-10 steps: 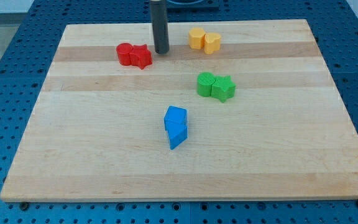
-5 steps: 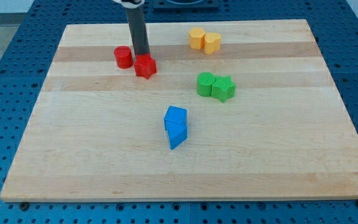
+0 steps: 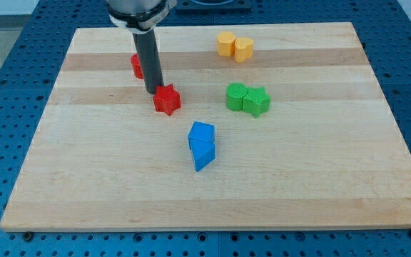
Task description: Move the red star to the above of the green circle
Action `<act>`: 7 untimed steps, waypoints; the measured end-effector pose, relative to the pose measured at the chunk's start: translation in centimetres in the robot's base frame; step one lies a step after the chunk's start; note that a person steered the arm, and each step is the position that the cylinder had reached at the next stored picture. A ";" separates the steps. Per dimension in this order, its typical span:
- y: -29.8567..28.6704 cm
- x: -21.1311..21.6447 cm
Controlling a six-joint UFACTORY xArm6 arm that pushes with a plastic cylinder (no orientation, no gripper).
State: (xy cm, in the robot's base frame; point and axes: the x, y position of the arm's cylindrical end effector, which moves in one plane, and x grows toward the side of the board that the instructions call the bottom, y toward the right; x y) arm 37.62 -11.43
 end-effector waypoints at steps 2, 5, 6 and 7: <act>-0.1 6.3; 2.5 5.8; 5.6 3.9; 8.7 2.3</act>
